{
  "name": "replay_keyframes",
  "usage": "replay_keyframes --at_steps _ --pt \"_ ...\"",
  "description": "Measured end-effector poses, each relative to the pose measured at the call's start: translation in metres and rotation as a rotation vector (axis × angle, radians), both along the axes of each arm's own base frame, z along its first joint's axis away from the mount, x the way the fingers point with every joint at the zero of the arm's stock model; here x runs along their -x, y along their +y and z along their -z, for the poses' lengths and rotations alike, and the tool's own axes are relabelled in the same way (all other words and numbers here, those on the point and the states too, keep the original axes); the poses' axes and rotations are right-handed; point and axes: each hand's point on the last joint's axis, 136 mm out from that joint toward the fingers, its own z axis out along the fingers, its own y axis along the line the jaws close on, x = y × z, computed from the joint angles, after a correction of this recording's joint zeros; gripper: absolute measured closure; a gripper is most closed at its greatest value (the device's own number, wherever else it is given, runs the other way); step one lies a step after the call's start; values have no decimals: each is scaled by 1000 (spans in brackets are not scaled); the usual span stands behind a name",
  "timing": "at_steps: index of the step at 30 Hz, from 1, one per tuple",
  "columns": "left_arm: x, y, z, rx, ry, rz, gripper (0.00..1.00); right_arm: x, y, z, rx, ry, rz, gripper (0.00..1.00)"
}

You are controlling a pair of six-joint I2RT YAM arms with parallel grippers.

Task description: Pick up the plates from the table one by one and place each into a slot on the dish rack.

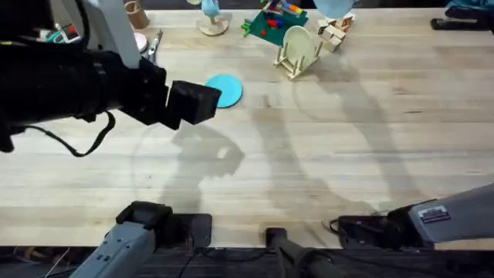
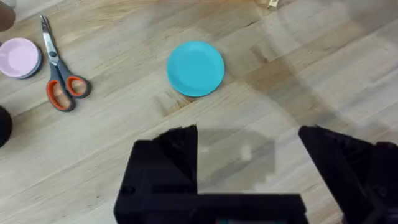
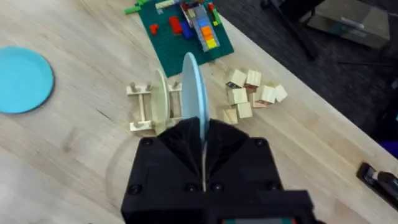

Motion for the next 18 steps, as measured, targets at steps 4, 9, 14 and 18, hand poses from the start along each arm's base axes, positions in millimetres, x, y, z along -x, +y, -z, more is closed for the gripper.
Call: replay_keyframes --at_steps 4,9,14,18 --pt "0 0 0 0 0 0 6 4 5 2 -21 20 -25 974" --pt "0 0 0 0 0 0 4 11 13 7 -53 56 -61 974" --pt "0 0 0 0 0 0 6 10 18 14 -64 79 -78 973" --pt "0 0 0 0 0 0 6 7 25 27 -60 107 -91 974"
